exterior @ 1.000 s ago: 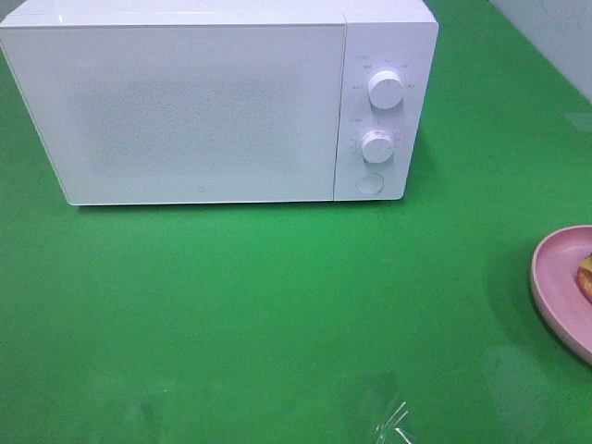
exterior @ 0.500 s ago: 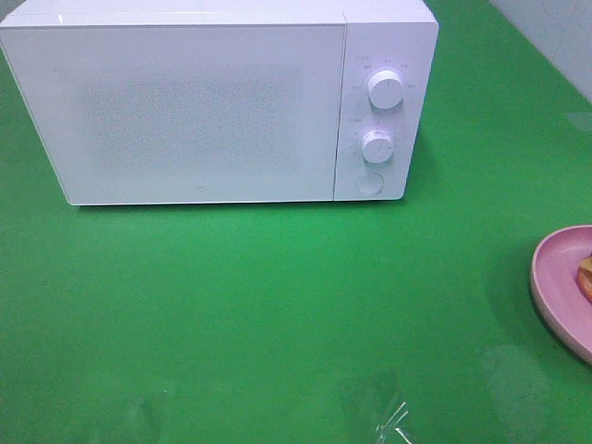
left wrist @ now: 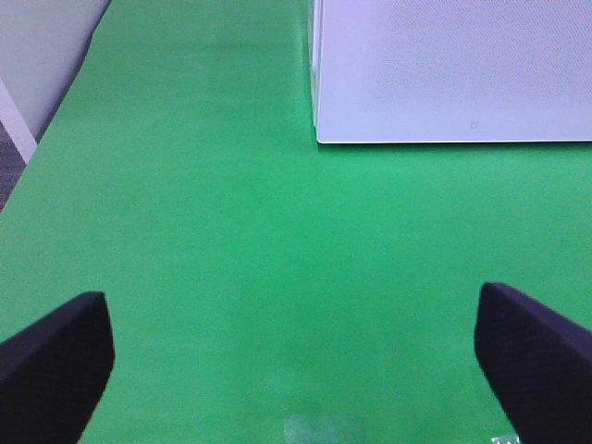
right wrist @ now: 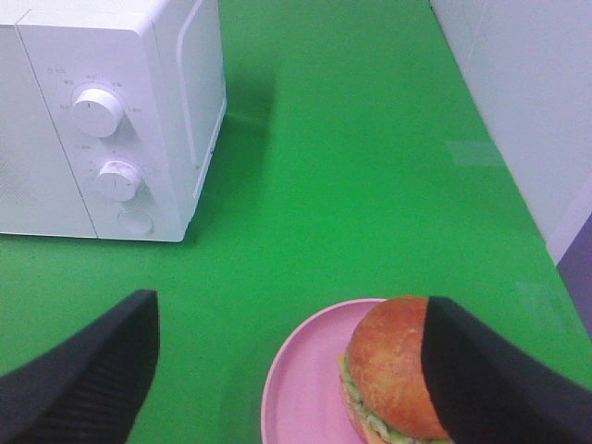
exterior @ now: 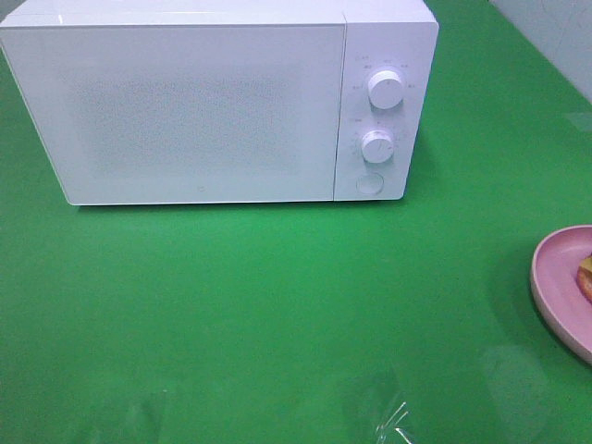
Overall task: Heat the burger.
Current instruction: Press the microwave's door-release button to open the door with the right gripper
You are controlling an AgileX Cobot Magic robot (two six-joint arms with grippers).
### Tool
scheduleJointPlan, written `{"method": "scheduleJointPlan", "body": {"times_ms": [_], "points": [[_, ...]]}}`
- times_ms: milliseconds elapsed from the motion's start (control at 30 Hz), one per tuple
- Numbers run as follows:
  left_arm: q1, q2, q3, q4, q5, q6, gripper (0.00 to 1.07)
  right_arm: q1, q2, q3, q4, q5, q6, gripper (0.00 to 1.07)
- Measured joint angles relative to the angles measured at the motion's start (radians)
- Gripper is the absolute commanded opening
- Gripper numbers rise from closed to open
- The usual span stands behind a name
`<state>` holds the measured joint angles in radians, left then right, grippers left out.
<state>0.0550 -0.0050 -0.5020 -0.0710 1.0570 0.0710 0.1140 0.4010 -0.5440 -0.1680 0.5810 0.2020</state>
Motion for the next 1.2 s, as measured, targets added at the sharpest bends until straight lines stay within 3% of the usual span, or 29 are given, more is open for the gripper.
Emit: {"method": "scheduleJointPlan", "body": {"times_ms": [433,733,1200], "points": [[0.0,0.0,0.0,-0.001,0.0,0.0,0.99,0.0,0.19,0.0,0.002,-0.104,0.0,0.75],[0.0,0.0,0.0,-0.001,0.0,0.0,0.99,0.0,0.328,0.002,-0.001,-0.278,0.0,0.75],[0.0,0.0,0.0,-0.001,0.0,0.0,0.99,0.0,0.486,0.162,0.002,-0.83,0.0,0.75]]}}
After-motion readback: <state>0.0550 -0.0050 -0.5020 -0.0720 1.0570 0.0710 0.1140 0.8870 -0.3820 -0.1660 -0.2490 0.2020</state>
